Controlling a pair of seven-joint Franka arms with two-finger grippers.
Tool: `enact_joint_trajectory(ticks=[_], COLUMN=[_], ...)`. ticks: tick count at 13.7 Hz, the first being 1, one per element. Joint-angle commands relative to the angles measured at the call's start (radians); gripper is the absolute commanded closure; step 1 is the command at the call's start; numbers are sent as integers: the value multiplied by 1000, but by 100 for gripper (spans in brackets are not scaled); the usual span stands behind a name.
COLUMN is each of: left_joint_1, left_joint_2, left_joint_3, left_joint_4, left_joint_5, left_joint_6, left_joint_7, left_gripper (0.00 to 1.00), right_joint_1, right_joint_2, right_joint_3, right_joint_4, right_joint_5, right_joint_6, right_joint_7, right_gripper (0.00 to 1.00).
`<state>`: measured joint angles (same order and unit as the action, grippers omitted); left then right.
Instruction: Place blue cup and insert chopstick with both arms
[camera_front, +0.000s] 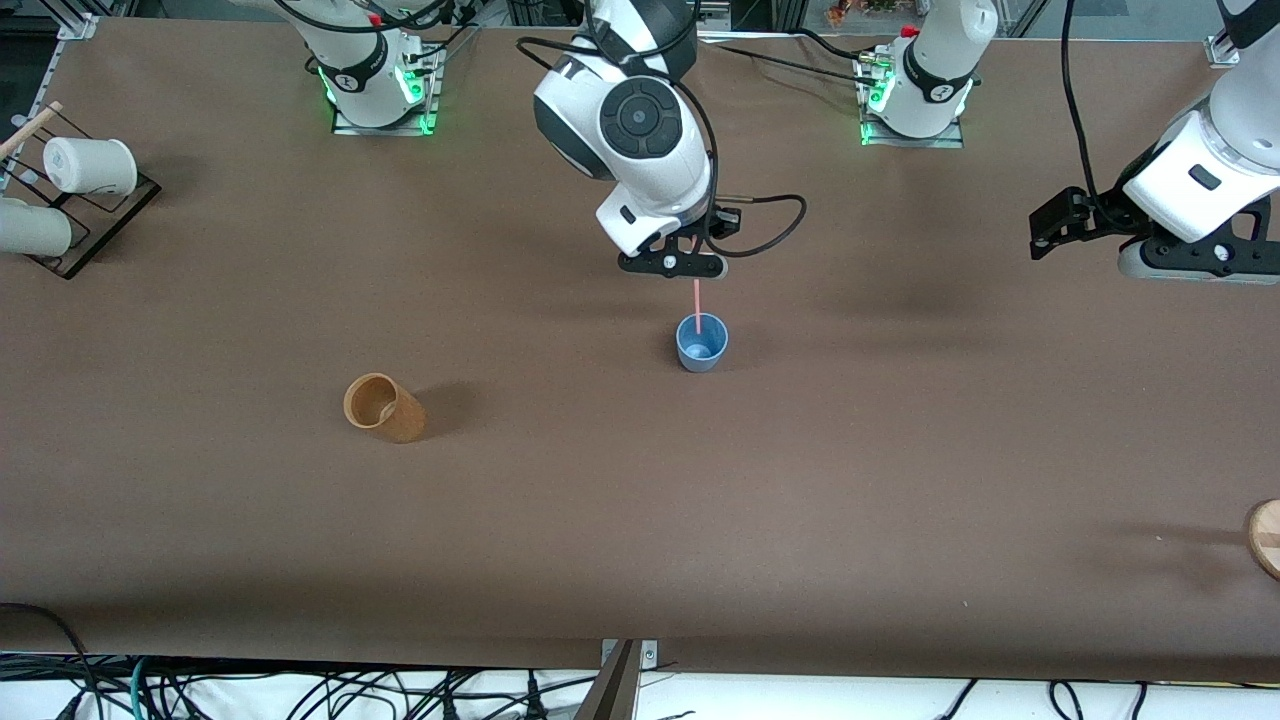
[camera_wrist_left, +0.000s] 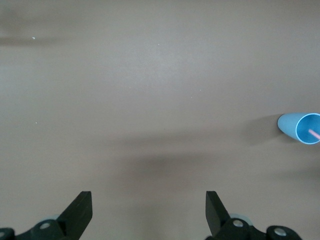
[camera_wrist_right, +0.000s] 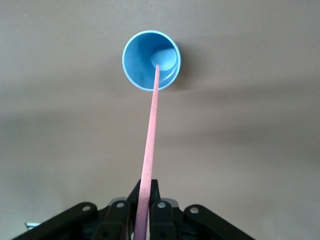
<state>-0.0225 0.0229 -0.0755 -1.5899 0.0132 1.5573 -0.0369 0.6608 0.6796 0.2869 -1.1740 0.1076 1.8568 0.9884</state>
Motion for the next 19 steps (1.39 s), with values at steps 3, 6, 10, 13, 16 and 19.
enact_joint_trajectory(ticks=[3,6,10,13,16,19], left_joint_1=[19,18,15,6,3,3], left_joint_2=[17,17,15,15,15,15], left_joint_3=[5,2,-3,-4,-4,-4], left_joint_4=[33,34,36,39,39,39], left_joint_5=[-22,-22,-22,-22,-22,-22], left_joint_6=[-36,-36,-34,-34,-34,-34], left_joint_7=[61,54,60,54,52,54], left_gripper=[0,0,0,0,0,0], right_joint_1=[3,-108,-335,-486,-613,-652], right_joint_2=[-11,-118,-357,-443,-498,-593], right_joint_3=[-18,-17,-9,-14,-46,-126], right_joint_4=[42,2,-188,-204,-226,-338], right_joint_5=[-29,-35,-25,-22,-37,-45], right_joint_6=[-2,-34,-126,-324,-406,-332], right_joint_7=[16,-23,-282,-559,-829,-1088], right_gripper=[0,0,0,0,0,0])
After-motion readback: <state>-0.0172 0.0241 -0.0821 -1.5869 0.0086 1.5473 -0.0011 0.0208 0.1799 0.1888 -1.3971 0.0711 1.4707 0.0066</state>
